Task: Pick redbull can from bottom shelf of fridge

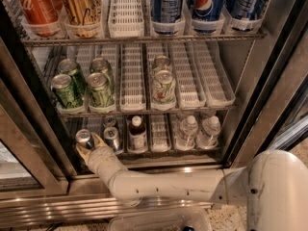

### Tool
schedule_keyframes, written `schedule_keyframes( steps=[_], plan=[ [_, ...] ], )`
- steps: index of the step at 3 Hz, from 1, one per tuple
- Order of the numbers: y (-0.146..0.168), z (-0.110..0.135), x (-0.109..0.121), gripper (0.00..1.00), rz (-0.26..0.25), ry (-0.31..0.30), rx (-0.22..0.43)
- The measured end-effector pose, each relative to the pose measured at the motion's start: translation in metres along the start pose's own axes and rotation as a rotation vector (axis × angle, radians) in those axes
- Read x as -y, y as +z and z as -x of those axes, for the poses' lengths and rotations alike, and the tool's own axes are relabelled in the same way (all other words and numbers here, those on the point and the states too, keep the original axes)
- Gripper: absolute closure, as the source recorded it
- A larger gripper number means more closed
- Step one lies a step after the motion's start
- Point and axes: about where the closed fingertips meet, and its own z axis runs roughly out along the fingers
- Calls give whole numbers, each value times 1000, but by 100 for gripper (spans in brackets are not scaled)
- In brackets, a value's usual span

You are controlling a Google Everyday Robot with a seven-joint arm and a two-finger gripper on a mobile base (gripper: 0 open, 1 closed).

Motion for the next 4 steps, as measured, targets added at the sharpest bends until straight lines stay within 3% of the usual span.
schedule_keyframes(
  steps=[1,4],
  plan=[
    [-17,12,4,100,-24,-39,17],
    [-40,57,5,100,-16,-136,107]
  ],
)
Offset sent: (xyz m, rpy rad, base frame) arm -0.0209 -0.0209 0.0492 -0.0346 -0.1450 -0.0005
